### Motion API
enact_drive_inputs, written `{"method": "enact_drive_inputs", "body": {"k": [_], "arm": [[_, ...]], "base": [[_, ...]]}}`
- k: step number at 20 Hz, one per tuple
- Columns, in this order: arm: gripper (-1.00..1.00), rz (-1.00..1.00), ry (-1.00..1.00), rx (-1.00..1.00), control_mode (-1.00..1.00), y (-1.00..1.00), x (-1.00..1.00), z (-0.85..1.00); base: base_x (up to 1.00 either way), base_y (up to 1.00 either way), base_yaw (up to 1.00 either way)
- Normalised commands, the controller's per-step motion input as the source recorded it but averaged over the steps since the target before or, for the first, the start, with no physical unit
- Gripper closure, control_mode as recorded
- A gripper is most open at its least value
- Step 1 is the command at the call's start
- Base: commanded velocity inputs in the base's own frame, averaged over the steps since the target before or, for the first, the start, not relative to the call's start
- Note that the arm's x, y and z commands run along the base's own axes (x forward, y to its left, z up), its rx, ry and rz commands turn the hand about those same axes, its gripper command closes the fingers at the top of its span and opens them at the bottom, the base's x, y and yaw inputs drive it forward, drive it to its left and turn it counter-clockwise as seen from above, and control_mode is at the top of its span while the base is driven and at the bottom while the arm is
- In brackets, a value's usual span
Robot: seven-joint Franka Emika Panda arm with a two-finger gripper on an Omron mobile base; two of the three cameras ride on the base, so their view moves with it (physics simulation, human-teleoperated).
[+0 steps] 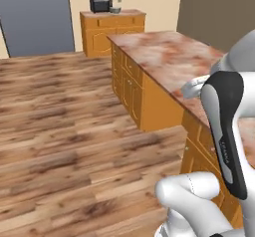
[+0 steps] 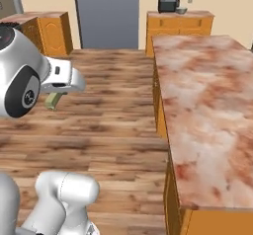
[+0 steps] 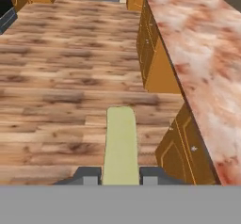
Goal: Pick the egg and butter from the fridge and place them by the bowl for mixing.
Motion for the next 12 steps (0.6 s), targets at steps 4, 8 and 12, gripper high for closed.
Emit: {"method": "enact_drive_inputs", "body": {"k": [4,8,12], "arm": [[1.0,0.0,0.0,0.0,1.0,0.0,0.0,0.0],[1.0,0.0,0.0,0.0,1.0,0.0,0.0,0.0],[1.0,0.0,0.0,0.0,1.0,0.0,0.0,0.0]], "base": [[1.0,0.0,0.27],[1.0,0.03,0.26],[1.0,0.0,0.25]]}}
